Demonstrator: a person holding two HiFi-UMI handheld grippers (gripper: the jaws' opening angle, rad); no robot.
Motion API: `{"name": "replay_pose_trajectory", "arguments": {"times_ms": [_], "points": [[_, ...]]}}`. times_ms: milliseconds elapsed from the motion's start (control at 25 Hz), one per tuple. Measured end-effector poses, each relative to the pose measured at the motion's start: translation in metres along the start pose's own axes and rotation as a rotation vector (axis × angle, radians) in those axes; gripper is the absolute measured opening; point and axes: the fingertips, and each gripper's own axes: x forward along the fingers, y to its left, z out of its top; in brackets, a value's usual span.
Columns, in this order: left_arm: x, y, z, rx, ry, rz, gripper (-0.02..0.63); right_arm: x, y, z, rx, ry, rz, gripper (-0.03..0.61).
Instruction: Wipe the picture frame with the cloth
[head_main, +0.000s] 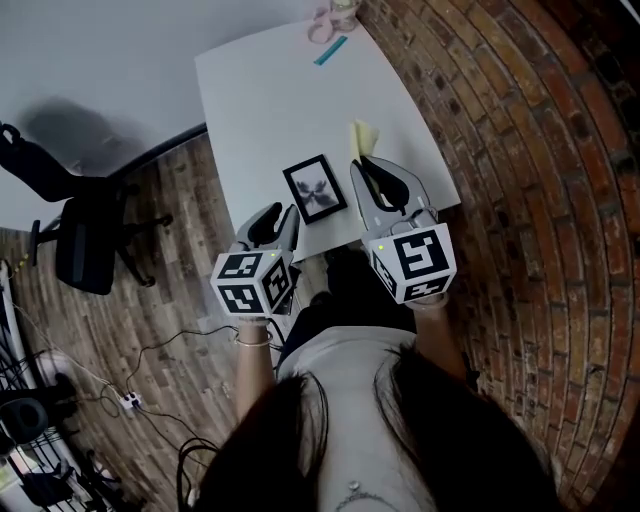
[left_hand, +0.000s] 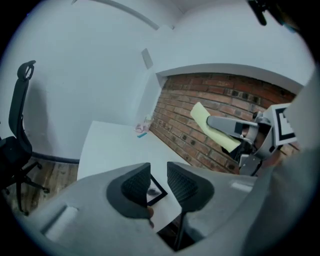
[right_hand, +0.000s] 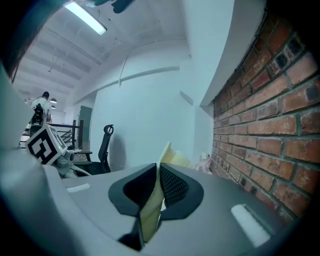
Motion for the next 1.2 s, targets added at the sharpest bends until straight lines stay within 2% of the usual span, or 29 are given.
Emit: {"name": "replay_pose_trajectory", "arguments": {"times_ms": [440, 520, 1200], "points": [[0.050, 0.027, -0.072, -0.125, 0.253, 0.036, 0.101, 0.064, -0.019, -0.067, -0.039, 0.174, 0.102, 0.028], [0.058, 0.031, -0.083, -0.140, 0.284, 0.043, 0.129, 0.075, -0.023, -0.078, -0.039, 0.203, 0.124, 0.028], [0.083, 0.051, -0.133, -0.290, 0.396, 0.132, 0.129, 0.142, -0.003, -0.154, -0.137, 0.408, 0.334, 0.028]]}}
